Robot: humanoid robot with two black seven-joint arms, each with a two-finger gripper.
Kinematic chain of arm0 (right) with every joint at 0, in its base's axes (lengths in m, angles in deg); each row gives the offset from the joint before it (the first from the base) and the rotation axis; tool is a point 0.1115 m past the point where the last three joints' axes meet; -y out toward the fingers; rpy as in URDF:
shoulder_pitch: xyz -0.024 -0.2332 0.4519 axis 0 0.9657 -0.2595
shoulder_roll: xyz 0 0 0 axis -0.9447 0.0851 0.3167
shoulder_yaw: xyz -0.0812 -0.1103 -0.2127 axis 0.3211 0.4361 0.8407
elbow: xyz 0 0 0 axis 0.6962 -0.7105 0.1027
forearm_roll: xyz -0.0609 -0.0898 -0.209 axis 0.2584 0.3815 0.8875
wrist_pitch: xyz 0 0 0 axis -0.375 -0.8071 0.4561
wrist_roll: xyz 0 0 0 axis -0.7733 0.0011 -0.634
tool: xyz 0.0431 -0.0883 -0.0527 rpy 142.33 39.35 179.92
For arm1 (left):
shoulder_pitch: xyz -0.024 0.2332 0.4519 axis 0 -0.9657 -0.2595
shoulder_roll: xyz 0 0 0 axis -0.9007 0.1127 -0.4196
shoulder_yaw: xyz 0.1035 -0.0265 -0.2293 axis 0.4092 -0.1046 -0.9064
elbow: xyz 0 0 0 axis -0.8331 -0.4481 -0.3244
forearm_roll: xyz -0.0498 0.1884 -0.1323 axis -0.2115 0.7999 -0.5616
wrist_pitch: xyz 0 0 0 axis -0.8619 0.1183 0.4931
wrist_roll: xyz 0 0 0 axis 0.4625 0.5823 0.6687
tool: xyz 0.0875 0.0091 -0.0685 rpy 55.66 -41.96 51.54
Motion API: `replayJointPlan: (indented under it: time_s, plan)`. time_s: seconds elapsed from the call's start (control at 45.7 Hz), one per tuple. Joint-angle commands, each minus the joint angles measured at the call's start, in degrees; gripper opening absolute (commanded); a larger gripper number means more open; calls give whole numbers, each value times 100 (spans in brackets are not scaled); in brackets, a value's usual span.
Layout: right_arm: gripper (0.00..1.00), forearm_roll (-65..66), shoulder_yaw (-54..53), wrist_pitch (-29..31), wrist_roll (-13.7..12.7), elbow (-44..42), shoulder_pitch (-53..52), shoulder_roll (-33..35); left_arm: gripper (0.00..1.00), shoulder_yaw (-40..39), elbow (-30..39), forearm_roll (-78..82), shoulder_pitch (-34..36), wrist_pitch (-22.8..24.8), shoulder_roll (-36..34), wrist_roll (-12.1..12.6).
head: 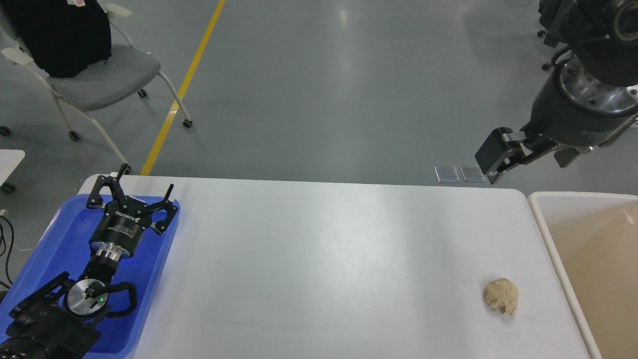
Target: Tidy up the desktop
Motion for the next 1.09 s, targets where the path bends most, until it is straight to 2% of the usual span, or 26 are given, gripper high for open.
replayJointPlan:
  time_s: [0.0, 0.219, 0.503, 0.832, 1.072]
  plan:
    - [99, -678, 767, 74, -102, -51, -209, 126, 99, -9, 0, 0, -9, 0, -7, 0]
    - [99, -1083, 1154, 74, -102, 265, -473, 188, 99, -9, 0, 0, -9, 0, -7, 0]
    - [99, -1109, 1084, 74, -76, 872, -719, 135, 99, -9, 0, 0, -9, 0, -7, 0]
    - [99, -1153, 196, 74, 82, 933, -745, -137, 99, -9, 0, 0, -9, 0, -7, 0]
    - [99, -1110, -41, 74, 82, 881, -657, -357, 99, -9, 0, 0, -9, 0, -7, 0]
